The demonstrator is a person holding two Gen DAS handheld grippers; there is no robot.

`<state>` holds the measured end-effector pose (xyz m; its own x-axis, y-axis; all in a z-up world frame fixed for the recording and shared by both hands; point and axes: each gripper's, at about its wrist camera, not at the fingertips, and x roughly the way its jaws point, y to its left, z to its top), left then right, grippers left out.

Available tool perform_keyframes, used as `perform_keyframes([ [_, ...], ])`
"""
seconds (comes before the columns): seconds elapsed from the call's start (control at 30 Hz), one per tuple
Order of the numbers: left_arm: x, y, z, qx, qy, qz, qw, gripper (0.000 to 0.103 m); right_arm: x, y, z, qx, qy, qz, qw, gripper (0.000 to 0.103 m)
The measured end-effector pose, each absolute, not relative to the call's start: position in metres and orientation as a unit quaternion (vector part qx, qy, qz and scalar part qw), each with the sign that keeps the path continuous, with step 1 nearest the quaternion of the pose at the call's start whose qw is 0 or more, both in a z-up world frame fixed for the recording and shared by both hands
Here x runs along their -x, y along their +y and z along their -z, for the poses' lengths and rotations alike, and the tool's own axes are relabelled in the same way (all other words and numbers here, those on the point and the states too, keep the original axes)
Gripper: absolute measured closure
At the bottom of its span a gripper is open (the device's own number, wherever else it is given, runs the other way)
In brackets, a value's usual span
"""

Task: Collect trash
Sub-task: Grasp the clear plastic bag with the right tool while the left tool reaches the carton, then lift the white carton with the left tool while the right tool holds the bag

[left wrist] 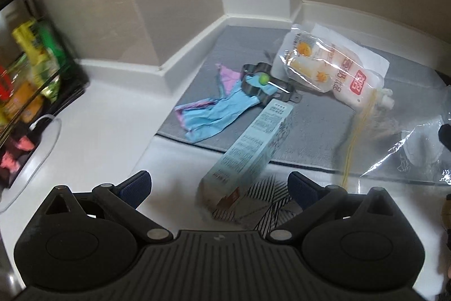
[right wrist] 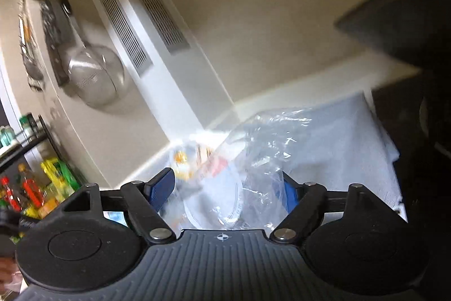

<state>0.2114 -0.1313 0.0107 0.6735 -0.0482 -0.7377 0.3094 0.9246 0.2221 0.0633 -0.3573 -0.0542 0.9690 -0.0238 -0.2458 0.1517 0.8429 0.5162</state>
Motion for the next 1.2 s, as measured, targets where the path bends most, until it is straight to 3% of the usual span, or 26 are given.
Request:
perform_keyframes([
  [0.5,-0.259,-0.169,0.037,-0.215,0.424,0.088,0.875,0.000,-0.074,-0.359,0.070,-0.310,0.176,0.046,0.933,0.025],
  [0.53,-0.259,-0.170,0.036,-0.217,0.424,0.083,0.875,0.004,-0.074,-0.359,0.070,-0.312,0.175,0.040,0.933,0.043],
  [0.57,-0.256,-0.170,0.034,-0.217,0.419,0.081,0.878,0.027,-0.073,-0.358,0.070,-0.311,0.172,0.033,0.934,0.054],
  [0.6,-0.253,-0.170,0.032,-0.219,0.417,0.080,0.878,0.043,-0.072,-0.357,0.069,-0.310,0.167,0.027,0.935,0.068],
  [0.63,-0.251,-0.170,0.030,-0.221,0.416,0.077,0.879,0.053,-0.071,-0.357,0.068,-0.309,0.161,0.019,0.937,0.077],
  [0.67,-0.248,-0.168,0.027,-0.216,0.410,0.077,0.882,0.066,-0.069,-0.355,0.067,-0.306,0.152,0.015,0.940,0.078],
  [0.9,-0.219,-0.152,-0.002,-0.183,0.372,0.078,0.907,0.070,-0.055,-0.345,0.054,-0.258,0.083,0.001,0.963,0.081],
  [1.2,-0.153,-0.128,-0.033,-0.166,0.329,0.074,0.927,0.070,-0.056,-0.353,0.054,-0.272,0.076,0.006,0.959,0.081],
])
